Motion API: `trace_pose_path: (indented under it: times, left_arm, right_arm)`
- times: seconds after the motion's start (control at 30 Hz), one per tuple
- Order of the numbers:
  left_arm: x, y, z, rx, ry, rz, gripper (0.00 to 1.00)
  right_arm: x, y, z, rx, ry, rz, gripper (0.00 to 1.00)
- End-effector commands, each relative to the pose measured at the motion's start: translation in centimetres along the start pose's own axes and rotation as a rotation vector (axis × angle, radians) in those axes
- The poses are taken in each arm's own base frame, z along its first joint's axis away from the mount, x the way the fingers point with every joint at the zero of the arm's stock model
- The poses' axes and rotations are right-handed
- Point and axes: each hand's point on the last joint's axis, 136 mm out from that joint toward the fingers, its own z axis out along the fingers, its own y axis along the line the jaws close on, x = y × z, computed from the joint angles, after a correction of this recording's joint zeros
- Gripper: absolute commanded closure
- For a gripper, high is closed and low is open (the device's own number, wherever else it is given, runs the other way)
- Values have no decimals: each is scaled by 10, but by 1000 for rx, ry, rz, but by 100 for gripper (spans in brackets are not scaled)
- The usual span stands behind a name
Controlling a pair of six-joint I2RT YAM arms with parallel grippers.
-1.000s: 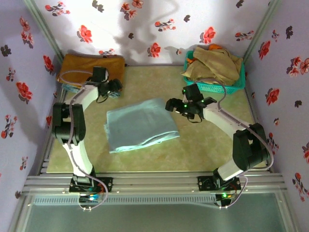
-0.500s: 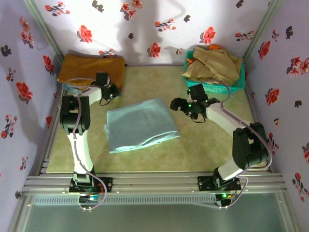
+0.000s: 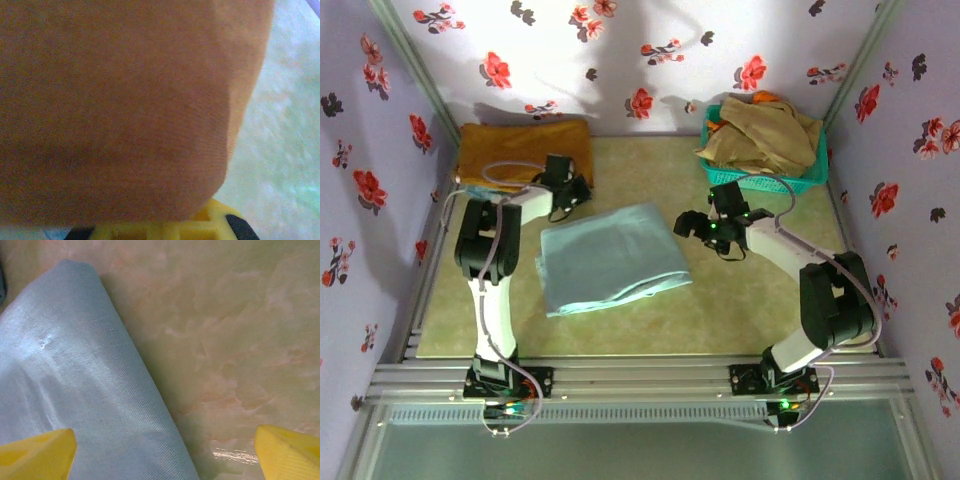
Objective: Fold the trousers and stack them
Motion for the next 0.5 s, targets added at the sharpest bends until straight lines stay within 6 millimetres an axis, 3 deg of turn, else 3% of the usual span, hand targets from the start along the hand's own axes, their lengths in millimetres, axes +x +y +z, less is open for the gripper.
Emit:
trace_pose_path:
  times: [0.0, 0.17, 0.2, 0.23, 0.27, 0.37, 0.4, 0.47]
  left_arm:
    - [49, -63, -3, 141, 119, 36, 100]
    - [63, -84, -1, 186, 137, 47, 100]
    - [63, -87, -2, 198, 146, 48, 96]
    - [62, -91, -6, 215, 155, 54, 67]
    - [62, -94, -11, 225, 161, 60, 48]
    - [58, -106, -42, 267, 153, 105, 10]
    - [57, -111, -55, 282, 146, 122, 2]
    - [53, -117, -87, 301, 132, 145, 1]
  right_arm:
    - [-3, -4, 1, 1, -16, 11, 8]
    - [-1, -4, -6, -1, -24, 5, 8]
    - [0, -4, -6, -1, -24, 3, 8]
    - [0, -4, -7, -4, -22, -1, 8]
    - [1, -3, -7, -9, -18, -6, 7]
    - [3, 1, -3, -26, 8, -45, 7]
    - [2, 2, 0, -28, 15, -72, 7]
    - [-2, -5, 6, 18, 21, -122, 7]
